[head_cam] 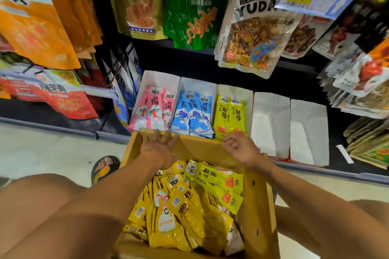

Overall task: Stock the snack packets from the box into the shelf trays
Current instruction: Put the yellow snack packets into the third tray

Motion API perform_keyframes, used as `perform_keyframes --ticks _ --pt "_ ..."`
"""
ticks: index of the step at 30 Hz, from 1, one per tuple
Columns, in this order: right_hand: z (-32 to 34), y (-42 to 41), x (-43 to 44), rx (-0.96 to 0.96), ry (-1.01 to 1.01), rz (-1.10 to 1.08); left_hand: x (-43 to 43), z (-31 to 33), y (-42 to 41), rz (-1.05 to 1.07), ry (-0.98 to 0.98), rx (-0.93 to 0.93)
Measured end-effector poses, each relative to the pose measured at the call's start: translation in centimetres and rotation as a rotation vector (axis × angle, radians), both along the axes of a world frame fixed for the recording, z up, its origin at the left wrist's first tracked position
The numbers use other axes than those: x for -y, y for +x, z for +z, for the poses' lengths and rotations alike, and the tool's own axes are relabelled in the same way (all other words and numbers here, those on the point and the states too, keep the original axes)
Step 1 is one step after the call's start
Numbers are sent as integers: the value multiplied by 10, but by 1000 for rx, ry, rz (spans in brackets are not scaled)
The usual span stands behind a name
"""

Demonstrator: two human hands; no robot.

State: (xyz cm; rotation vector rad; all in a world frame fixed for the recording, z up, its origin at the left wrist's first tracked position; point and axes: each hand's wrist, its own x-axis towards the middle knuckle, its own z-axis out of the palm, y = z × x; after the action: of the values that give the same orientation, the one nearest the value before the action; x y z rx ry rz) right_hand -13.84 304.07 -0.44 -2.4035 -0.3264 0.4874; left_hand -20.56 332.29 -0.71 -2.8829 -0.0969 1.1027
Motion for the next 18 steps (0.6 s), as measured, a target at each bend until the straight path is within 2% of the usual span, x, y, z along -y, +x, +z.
perform_keyframes --ticks 6,10,14,18 --pt "-81 -26 18 -193 -312 188 -1 -10 -2 20 -64 -19" --pt "-133 -33 22 -276 -526 233 -3 -19 -2 35 -85 -55" --pt "-167 -41 19 -288 -599 260 -2 -18 0 33 -70 -107" --pt "-184 -39 9 -259 -621 180 2 -17 2 28 -53 -130"
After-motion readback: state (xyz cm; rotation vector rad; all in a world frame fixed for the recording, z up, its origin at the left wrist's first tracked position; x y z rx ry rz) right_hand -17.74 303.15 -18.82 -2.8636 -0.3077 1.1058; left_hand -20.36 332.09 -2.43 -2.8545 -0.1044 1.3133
